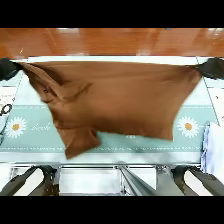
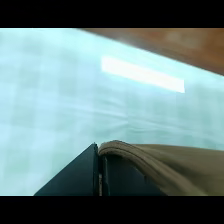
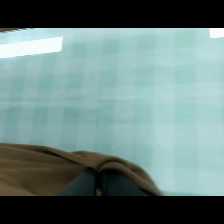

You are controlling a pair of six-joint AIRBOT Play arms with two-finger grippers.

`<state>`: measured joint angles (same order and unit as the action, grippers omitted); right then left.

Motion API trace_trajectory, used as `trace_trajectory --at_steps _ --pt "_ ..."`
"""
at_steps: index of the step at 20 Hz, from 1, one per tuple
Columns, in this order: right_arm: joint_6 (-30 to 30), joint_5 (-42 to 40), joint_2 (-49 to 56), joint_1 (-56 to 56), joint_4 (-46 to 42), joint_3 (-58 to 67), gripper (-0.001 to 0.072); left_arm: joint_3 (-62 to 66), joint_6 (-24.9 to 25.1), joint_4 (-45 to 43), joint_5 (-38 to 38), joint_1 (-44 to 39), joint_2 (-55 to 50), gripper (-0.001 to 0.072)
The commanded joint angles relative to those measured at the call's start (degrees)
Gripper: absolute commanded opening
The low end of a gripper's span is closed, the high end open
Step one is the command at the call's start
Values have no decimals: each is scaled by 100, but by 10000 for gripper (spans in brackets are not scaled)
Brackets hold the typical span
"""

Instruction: Fold the shirts.

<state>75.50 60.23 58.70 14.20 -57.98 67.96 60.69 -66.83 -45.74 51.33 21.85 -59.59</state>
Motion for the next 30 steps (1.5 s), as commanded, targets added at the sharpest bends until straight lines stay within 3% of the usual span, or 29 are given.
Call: trace_trajectory --at_steps 1,7,8,9,10,11,15,18,23,30 --pt "-570 -1237 1703 -2 1047 70 26 363 234 210 -920 -374 -1663 23" --pt "-903 -1698 3589 -2 2758 708 51 1303 223 208 -1252 -1051 -3307 24" --pt "-896 -1683 3696 -2 2874 708 234 1314 179 208 -1226 -1073 -3368 28" --pt "-909 -1617 3722 -2 2887 708 421 1314 140 205 -1185 -1060 -3381 135" --pt "-957 -1482 3683 35 2905 710 415 1335 144 197 -1058 -999 -3359 432" --pt "-984 -1226 3593 151 2892 769 414 1449 52 92 -693 -850 -3327 510" --pt "-975 407 2949 1117 2815 1062 408 2212 -675 -662 1803 297 -3147 508" --pt "-850 1473 2264 1766 1694 535 407 1589 -466 -584 2887 1113 -2684 509" --pt "-992 846 719 2024 1620 -2446 407 -1499 -286 -529 2428 1421 -1681 508" --pt "-1091 894 227 2044 1574 -2907 407 -1926 -289 -483 2127 1373 -1790 507"
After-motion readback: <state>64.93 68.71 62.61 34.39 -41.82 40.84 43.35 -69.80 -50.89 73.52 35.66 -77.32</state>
